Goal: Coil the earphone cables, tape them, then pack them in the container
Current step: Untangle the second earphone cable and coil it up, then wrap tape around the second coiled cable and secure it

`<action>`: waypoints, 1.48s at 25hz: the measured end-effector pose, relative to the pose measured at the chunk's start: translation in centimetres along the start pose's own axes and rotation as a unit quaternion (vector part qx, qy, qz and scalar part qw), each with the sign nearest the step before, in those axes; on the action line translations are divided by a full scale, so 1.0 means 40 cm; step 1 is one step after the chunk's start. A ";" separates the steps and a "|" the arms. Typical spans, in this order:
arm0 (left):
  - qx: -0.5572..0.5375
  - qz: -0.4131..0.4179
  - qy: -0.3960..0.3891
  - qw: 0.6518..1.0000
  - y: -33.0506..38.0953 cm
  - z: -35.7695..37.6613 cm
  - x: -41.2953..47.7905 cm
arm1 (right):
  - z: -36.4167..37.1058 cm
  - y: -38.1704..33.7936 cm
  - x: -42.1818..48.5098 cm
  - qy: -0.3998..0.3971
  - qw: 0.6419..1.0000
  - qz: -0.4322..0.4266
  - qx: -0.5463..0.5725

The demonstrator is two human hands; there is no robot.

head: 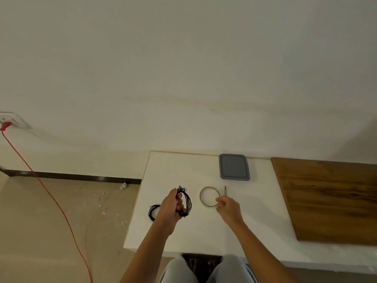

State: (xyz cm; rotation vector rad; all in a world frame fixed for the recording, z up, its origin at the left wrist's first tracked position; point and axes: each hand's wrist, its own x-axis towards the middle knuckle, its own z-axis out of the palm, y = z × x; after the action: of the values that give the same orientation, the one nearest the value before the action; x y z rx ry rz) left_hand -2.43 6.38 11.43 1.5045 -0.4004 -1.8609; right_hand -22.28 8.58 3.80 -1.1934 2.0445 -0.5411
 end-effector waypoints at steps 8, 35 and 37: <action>-0.032 -0.028 0.007 0.999 -0.030 -0.007 0.091 | 0.122 0.040 0.061 -0.005 0.978 -0.121 -0.168; 0.024 0.193 -0.112 0.975 0.166 0.126 -0.279 | -0.237 -0.340 -0.301 -0.090 0.902 -0.233 0.352; 0.008 0.195 -0.112 0.974 0.178 0.137 -0.316 | -0.255 -0.348 -0.325 -0.057 0.905 -0.254 0.337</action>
State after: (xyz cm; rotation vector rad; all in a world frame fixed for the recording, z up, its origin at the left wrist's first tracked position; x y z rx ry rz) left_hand -4.28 8.98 26.62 1.1264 -0.7606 -1.7123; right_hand -17.45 13.21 24.34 -1.2574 1.2463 -1.2716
